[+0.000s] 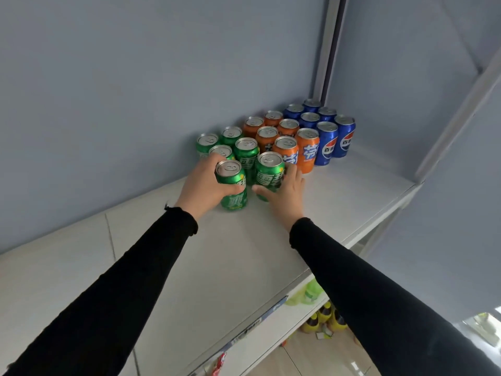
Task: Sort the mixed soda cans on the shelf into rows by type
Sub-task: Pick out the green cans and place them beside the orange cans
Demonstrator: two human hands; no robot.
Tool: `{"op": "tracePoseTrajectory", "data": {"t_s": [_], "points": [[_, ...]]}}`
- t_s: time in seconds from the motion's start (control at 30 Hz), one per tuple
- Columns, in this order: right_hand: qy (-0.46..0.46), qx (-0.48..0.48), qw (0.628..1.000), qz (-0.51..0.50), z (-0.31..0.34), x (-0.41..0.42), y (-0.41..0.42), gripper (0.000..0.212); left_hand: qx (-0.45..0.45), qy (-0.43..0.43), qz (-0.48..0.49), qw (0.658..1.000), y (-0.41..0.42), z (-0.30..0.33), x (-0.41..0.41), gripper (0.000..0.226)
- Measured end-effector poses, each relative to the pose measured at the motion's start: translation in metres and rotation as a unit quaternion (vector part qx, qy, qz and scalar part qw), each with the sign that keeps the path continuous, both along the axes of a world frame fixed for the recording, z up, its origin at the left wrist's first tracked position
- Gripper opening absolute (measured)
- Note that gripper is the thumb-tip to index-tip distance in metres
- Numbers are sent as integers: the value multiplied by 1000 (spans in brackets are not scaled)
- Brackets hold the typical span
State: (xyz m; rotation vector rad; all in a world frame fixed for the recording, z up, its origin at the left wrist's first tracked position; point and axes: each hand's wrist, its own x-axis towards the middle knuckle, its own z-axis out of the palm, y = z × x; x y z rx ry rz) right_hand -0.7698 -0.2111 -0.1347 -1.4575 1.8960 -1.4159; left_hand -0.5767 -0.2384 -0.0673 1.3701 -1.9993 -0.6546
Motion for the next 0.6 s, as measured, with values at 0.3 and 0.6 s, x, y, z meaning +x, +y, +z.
{"op": "tracePoseTrajectory", "data": {"t_s": [0.3,0.6], "points": [[8,61,988,143,-3,-49,7,66,-27,72,89,993,24,-38,-21,78],[80,43,978,188,-10,-66,-12,41,40,190,232,953,44,-69,-59,62]]}}
